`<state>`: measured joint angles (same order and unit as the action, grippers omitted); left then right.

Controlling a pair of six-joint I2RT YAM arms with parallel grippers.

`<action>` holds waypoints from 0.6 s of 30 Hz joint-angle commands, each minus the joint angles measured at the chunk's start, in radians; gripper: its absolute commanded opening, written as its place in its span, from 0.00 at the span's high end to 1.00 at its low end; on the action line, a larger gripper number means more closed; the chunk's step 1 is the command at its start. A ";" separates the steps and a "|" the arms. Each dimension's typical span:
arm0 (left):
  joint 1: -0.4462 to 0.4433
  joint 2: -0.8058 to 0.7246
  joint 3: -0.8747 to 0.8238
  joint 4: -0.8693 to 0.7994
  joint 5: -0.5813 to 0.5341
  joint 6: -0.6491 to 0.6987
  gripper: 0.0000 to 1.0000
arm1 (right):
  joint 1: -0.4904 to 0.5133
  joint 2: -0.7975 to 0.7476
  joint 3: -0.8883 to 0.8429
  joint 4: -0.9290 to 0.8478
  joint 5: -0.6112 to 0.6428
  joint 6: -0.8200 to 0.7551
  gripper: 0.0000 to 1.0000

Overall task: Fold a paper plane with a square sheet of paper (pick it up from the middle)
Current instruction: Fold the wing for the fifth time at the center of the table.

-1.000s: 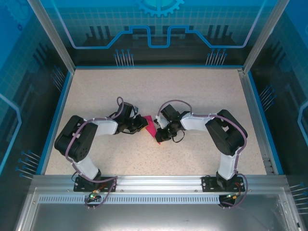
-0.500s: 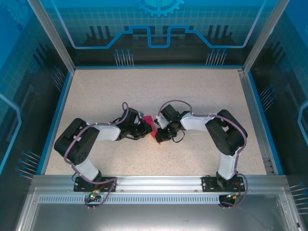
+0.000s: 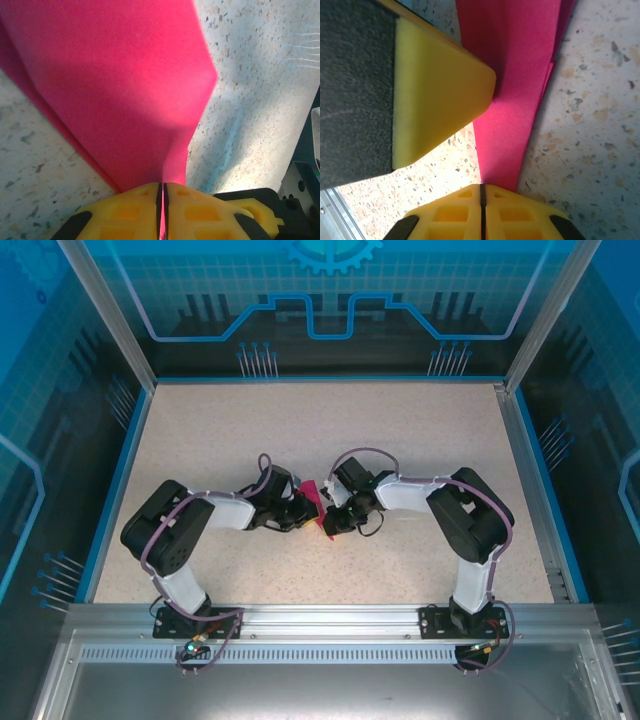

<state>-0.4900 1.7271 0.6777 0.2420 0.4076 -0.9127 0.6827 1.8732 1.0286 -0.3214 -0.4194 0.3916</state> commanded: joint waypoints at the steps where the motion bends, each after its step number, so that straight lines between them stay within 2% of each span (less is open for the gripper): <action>1: 0.008 -0.001 0.034 -0.083 -0.073 0.058 0.85 | 0.012 0.047 -0.025 -0.127 0.067 -0.006 0.92; 18: 0.144 0.062 0.065 -0.095 -0.028 0.139 0.85 | 0.012 0.056 -0.039 -0.119 0.067 -0.007 0.93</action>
<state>-0.3901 1.7538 0.7204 0.1879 0.4244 -0.8238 0.6827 1.8740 1.0286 -0.3218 -0.4187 0.3916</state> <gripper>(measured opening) 0.148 0.074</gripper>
